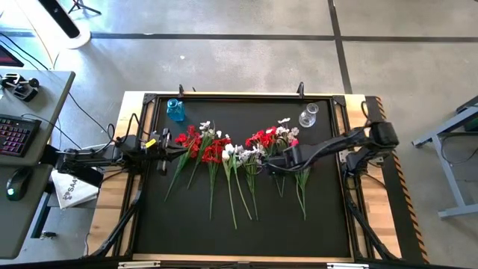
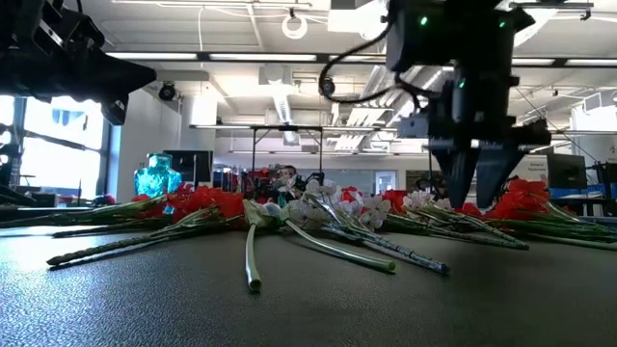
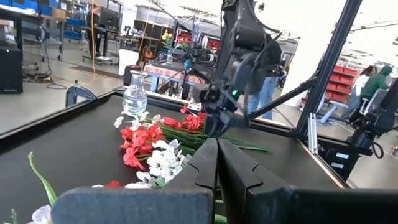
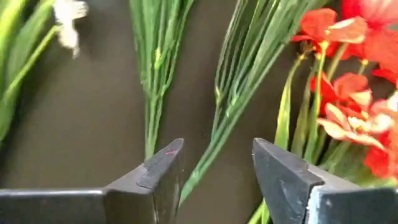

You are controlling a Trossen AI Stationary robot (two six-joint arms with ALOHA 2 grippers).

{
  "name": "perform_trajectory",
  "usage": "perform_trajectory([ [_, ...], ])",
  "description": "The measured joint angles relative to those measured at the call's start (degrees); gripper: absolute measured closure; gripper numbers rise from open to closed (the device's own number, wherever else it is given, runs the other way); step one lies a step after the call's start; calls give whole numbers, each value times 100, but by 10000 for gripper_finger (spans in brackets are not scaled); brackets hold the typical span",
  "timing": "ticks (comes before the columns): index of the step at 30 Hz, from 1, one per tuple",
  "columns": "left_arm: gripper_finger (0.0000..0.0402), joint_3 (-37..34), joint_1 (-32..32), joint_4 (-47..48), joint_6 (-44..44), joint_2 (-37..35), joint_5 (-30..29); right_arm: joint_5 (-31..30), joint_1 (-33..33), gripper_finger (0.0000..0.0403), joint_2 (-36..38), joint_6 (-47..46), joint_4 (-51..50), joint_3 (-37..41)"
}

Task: Sort flowers into vase by color
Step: Put the white orchid into the transparent vase

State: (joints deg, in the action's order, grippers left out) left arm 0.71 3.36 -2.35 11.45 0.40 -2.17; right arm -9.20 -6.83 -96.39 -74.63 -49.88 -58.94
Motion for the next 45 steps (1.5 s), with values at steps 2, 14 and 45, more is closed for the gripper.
perform_trajectory([
  [2, 401, 0, 0, -1, -3, 0, 0, 88, 123, 235, -162, 50, 118, 0],
  [14, 401, 0, -2, 129, -5, 2, 2, 8, 874, 303, -380, 322, 163, 2],
  [45, 401, 0, -4, 170, 45, 7, 170, -2457, -387, 402, 2713, 938, 2386, 1991],
])
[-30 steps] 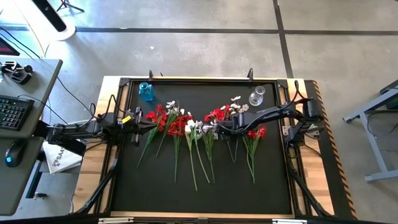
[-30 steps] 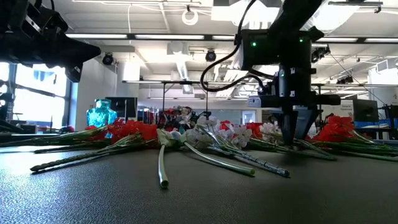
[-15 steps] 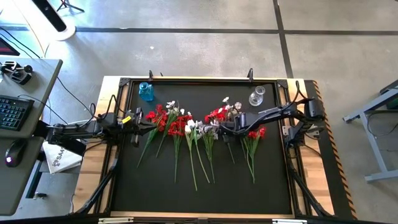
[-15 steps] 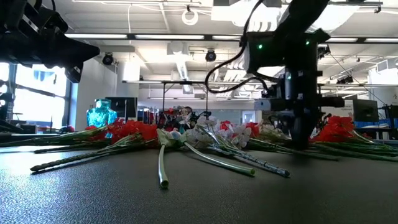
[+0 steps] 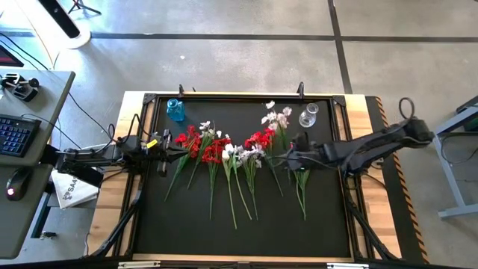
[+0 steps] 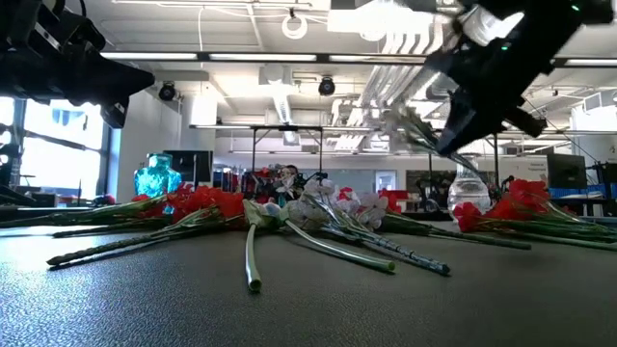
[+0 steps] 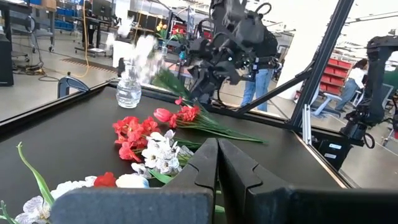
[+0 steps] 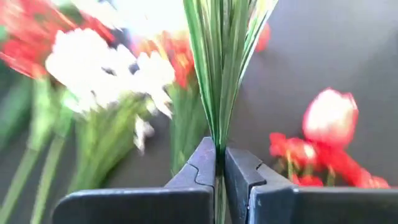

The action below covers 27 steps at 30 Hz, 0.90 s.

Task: Sort flowers into vase by color
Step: Put the white orchid into the transparent vase

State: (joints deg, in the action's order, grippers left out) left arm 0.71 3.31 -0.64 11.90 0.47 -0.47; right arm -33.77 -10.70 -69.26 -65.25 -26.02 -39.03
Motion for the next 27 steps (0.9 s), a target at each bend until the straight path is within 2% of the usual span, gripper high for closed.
perform_trajectory([
  [3, 401, 0, 2, 0, 2, 0, 0, -506, -108, 402, 461, 1386, 2034, 791],
  [7, 401, 0, 4, -4, 0, 0, -8, -518, 29, 401, 726, 4036, 4917, 1412],
  [10, 401, 0, 4, -7, -2, 0, -37, -688, 196, 392, 875, 5735, 6054, 1434],
  [14, 401, 0, 3, -7, -4, 0, -124, -1629, 621, 382, 1258, 6791, 6172, 1189],
  [17, 401, 0, 4, -6, -4, 0, -140, -2224, 1036, 395, 1672, 7289, 6082, 1181],
  [21, 401, 0, 4, -7, -4, 0, -146, -2251, 1699, 397, 2046, 7617, 5954, 1184],
  [27, 401, 0, 4, -4, -4, 0, -146, -2182, 2622, 400, 2010, 7780, 5790, 1185],
])
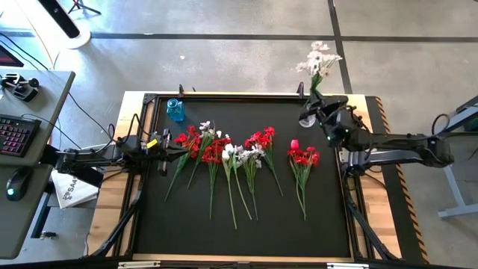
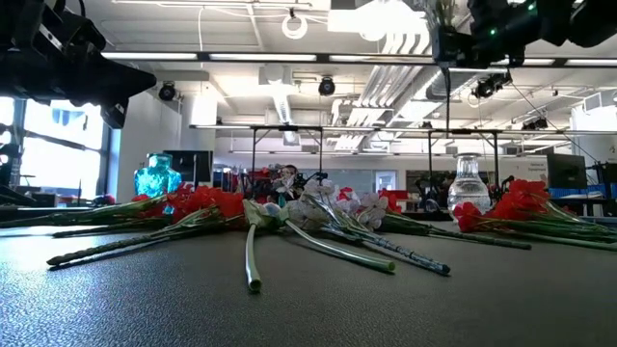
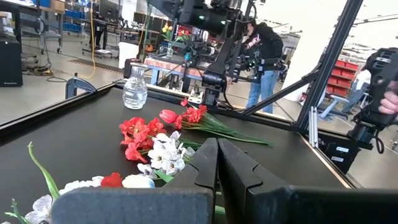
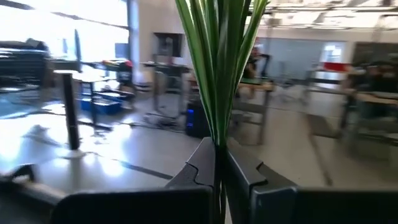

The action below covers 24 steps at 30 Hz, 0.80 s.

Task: Sort flowers into vase by color
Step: Put the white orchid into the transparent vase

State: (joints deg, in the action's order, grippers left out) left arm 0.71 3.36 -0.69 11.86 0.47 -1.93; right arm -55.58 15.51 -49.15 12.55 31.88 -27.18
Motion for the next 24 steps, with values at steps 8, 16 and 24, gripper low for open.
perform_trajectory([
  [8, 401, 0, 0, -1, -103, 0, -2, -89, 630, 402, 7, 95, -306, 0],
  [16, 401, 0, 0, -2, -103, 0, -1, -120, 1069, 402, 3, -1280, -1740, 0],
  [24, 401, 0, 0, -1, -105, 0, 0, 127, 1086, 397, 3, -1515, -1963, 0],
])
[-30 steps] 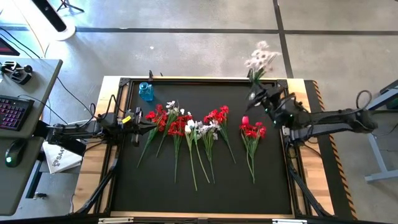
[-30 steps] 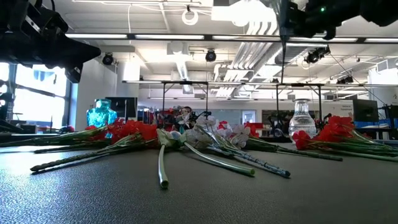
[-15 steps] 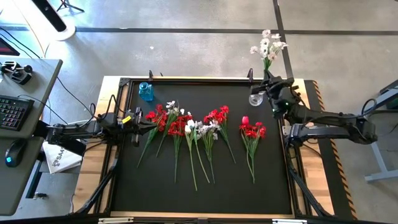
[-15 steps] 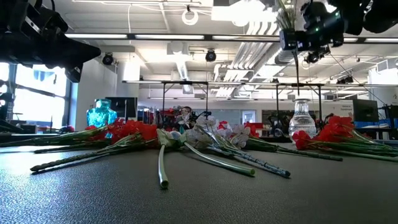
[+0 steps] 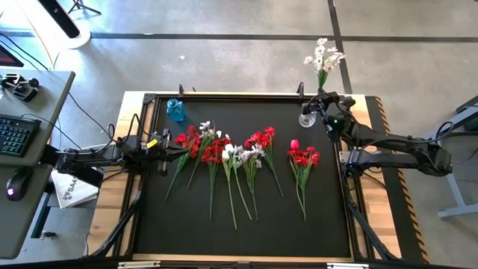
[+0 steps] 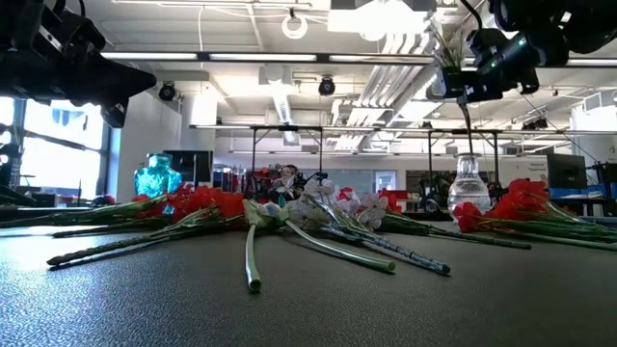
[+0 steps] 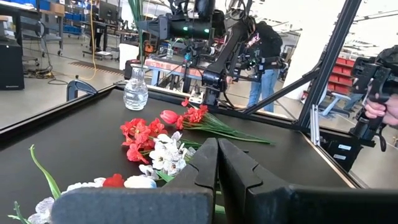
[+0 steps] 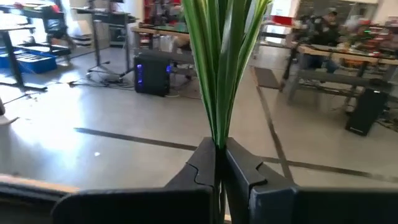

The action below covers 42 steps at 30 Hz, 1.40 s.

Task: Sort flowers into vase by color
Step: Put the white orchid into the transparent vase, then put the orange orchid into the blue vase

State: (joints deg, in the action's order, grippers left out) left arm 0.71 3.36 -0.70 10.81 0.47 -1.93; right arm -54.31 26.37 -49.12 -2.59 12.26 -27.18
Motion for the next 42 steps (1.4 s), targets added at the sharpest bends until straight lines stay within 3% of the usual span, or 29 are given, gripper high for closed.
perform_trajectory([
  [6, 401, 0, 0, -1, 2, 0, 0, 84, 2, 357, 0, -196, -218, 0],
  [17, 401, 0, 0, -1, 2, 0, 0, 79, 0, 232, 2, -358, -922, -14],
  [24, 401, 0, 0, -1, 0, 0, 0, 379, 0, 184, 4, -1272, -2811, -772],
  [28, 401, 0, 0, -1, -11, 0, -19, 980, -3, 176, 4, -2173, -4455, -1470],
  [32, 402, 0, -2, -1, -55, 0, -38, 1999, -168, 181, 4, -3018, -5625, -2086],
  [37, 402, 0, -2, -1, -52, 0, -48, 2784, -1034, 200, -52, -3761, -5877, -2297],
  [42, 402, 0, -2, -4, -18, 0, -48, 2932, -2318, 229, -481, -4691, -5930, -2297],
])
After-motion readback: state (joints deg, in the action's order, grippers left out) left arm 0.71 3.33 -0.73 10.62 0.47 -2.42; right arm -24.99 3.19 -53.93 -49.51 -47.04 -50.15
